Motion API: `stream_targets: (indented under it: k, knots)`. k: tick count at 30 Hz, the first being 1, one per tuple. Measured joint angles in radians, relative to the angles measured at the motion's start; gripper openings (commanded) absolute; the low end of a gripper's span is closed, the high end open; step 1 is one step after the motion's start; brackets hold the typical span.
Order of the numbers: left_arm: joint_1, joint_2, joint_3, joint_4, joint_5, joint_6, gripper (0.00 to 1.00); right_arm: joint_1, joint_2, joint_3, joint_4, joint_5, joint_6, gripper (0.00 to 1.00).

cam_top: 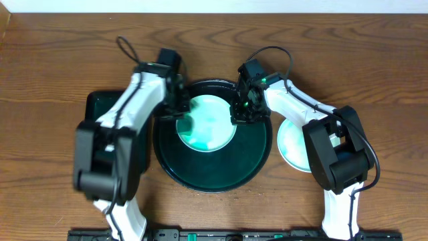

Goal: Clean dirty plates on tray and stack at the side
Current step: 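Lift the sponge away and retract the left arm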

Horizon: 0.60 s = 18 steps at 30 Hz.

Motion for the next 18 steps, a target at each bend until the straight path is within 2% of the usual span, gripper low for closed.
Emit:
stream_targets:
  k: [8,13,18]
  knots:
    - [0.135,-0.276,0.005,-0.132,-0.042,0.014,0.07,0.0,0.0,0.0,0.0,-0.001,-0.017,0.01]
    - [0.243,-0.286,0.005,-0.164,-0.051,0.021,0.08,0.019,-0.015,0.0,-0.002,0.049,-0.032,0.01]
    - [0.323,-0.259,-0.035,-0.16,-0.057,0.021,0.07,0.083,-0.079,-0.005,-0.021,0.216,-0.036,0.01]
